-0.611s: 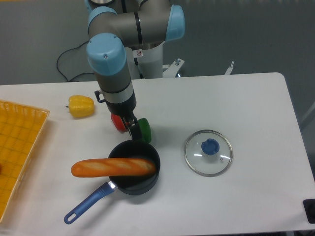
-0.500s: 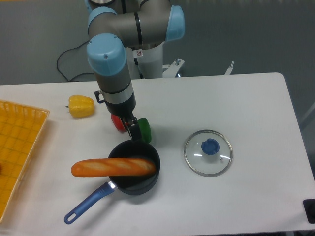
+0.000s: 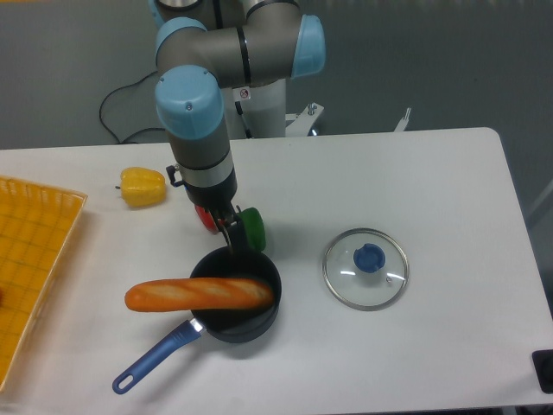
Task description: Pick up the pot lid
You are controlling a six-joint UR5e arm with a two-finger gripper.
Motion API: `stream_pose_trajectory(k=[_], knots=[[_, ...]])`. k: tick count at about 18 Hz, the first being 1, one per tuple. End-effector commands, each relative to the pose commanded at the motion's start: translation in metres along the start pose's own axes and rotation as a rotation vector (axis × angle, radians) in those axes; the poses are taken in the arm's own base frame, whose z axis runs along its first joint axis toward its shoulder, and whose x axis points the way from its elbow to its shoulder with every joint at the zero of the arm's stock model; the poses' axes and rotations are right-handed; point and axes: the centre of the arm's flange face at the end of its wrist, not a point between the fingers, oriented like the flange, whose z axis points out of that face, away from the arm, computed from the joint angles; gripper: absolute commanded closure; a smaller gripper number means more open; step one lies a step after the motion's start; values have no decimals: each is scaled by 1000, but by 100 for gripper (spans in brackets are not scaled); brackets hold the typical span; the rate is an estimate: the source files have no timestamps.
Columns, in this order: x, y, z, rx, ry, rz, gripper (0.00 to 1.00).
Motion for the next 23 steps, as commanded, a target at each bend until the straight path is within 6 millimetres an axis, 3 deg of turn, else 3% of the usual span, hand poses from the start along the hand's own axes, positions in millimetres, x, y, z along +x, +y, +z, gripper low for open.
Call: stream_pose_trajectory(k=[4, 12, 23], knots=[[8, -3, 11, 55, 32, -5, 0], [8, -16, 6, 73, 27, 18, 0], [-11, 1, 5, -17, -13, 20, 0]])
